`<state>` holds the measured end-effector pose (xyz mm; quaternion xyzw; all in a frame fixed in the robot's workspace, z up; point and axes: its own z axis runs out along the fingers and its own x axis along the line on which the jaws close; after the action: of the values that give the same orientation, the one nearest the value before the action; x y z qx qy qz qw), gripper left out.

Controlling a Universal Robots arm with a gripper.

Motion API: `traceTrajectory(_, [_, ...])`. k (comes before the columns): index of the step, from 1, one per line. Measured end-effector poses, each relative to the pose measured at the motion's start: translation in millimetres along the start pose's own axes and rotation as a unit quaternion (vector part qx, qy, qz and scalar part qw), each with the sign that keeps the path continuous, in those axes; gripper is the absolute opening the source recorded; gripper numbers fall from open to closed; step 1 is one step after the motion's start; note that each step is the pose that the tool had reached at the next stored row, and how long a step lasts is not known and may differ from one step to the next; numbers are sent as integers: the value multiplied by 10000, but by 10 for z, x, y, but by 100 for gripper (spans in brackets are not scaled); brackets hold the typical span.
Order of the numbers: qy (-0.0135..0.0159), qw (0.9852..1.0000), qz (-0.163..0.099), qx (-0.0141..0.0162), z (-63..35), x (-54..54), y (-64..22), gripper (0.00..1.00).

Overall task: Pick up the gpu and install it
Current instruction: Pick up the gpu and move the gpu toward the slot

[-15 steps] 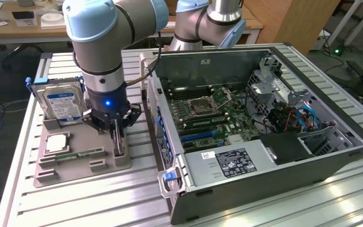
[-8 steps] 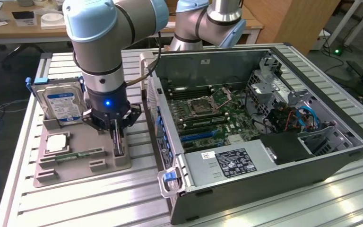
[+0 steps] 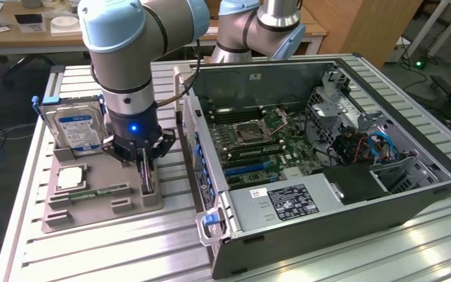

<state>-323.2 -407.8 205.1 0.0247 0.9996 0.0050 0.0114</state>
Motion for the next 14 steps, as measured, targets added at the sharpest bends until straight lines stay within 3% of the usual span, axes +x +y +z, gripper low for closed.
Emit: traceTrajectory(14, [2, 10000, 0, 1, -240, -5, 2, 29])
